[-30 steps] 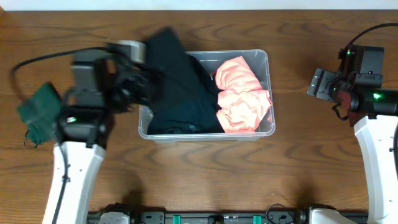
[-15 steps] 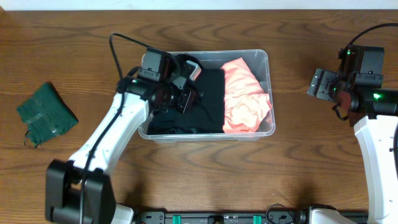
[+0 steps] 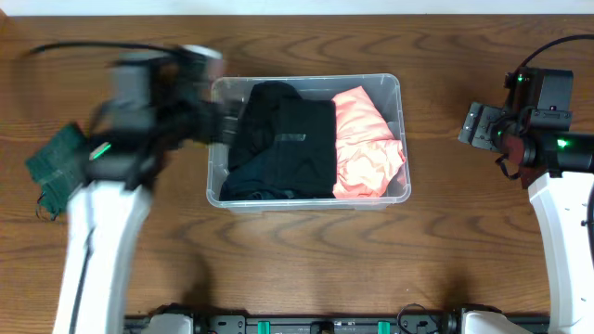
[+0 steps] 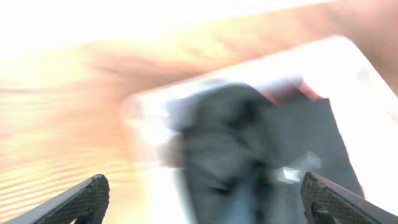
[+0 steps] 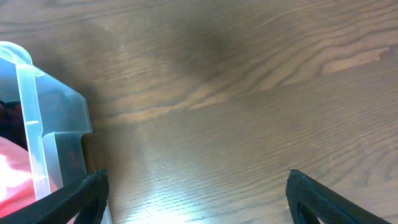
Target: Pack container
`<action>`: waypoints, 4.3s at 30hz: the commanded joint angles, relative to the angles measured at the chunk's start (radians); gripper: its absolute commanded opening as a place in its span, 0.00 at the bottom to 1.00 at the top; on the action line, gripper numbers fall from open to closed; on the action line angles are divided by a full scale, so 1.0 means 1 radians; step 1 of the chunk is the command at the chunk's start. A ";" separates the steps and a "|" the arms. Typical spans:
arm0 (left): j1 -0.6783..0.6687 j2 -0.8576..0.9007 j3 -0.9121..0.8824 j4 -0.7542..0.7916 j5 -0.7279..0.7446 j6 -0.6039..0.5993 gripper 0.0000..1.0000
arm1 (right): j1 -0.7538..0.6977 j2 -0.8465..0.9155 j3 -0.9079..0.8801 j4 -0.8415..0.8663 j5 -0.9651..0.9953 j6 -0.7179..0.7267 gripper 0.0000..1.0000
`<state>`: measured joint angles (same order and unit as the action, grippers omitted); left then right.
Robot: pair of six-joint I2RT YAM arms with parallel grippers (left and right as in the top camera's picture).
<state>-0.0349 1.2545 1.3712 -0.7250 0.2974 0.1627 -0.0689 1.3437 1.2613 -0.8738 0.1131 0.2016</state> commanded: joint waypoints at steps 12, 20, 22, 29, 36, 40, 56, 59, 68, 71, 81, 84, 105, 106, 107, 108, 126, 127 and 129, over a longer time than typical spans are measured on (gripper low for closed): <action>0.677 0.235 -0.031 0.103 -0.196 -0.194 0.98 | -0.006 0.005 0.002 -0.002 0.010 0.000 0.89; 0.884 0.512 -0.030 0.286 -0.042 -0.114 0.98 | -0.006 0.005 -0.005 -0.021 0.010 0.000 0.89; 0.910 0.564 -0.030 0.304 -0.017 -0.103 0.98 | -0.006 0.005 -0.007 -0.023 0.010 0.000 0.89; 0.936 0.743 -0.030 0.327 0.079 -0.001 0.98 | -0.006 0.005 -0.007 -0.020 0.005 0.000 0.89; 0.927 0.864 -0.030 0.322 0.243 0.006 0.95 | -0.006 0.005 -0.007 -0.018 -0.012 0.000 0.88; 0.928 0.859 -0.030 0.309 0.367 0.005 0.54 | -0.006 0.005 -0.007 -0.017 -0.012 0.000 0.88; 0.729 0.422 -0.017 0.301 0.613 -0.192 0.06 | -0.006 0.005 -0.007 -0.017 -0.012 -0.001 0.89; 0.593 0.295 -0.017 0.275 0.611 -0.191 0.06 | -0.006 0.005 -0.007 -0.017 -0.012 -0.001 0.89; 0.272 0.178 -0.018 -0.039 0.599 -0.040 0.06 | -0.006 0.005 -0.007 -0.021 -0.012 0.000 0.89; 0.191 0.209 -0.018 -0.150 0.542 0.051 0.06 | -0.006 0.005 -0.007 -0.021 -0.012 0.000 0.89; 0.107 0.396 -0.018 -0.208 0.441 0.140 0.06 | -0.006 0.005 -0.007 -0.028 -0.012 0.000 0.89; 0.108 0.456 -0.017 -0.204 0.400 0.140 0.27 | -0.006 0.005 -0.007 -0.028 -0.013 0.000 0.89; 0.068 0.082 0.047 -0.201 0.239 0.016 0.98 | 0.446 0.021 -0.007 0.337 -0.230 -0.382 0.01; 0.053 0.088 0.045 -0.203 0.235 0.016 0.98 | 0.459 0.027 -0.007 0.348 -0.213 -0.377 0.01; 0.037 0.095 0.040 -0.206 0.232 0.016 0.98 | 0.470 0.035 -0.007 0.357 -0.198 -0.365 0.01; 0.025 0.103 0.035 -0.208 0.232 0.016 0.98 | 0.476 0.044 -0.007 0.362 -0.195 -0.352 0.01; -0.041 0.505 -0.029 -0.251 0.212 0.016 0.98 | 0.487 0.459 -0.007 0.340 -0.188 -0.322 0.01; -0.044 0.521 -0.029 -0.251 0.211 0.016 0.98 | 0.487 0.481 -0.007 0.340 -0.188 -0.322 0.01; -0.046 0.531 -0.029 -0.251 0.211 0.015 0.98 | 0.487 0.517 -0.007 0.337 -0.188 -0.322 0.01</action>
<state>-0.0853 1.7245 1.3613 -0.9634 0.5373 0.1799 0.4080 1.8061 1.2575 -0.5156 -0.0631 -0.1349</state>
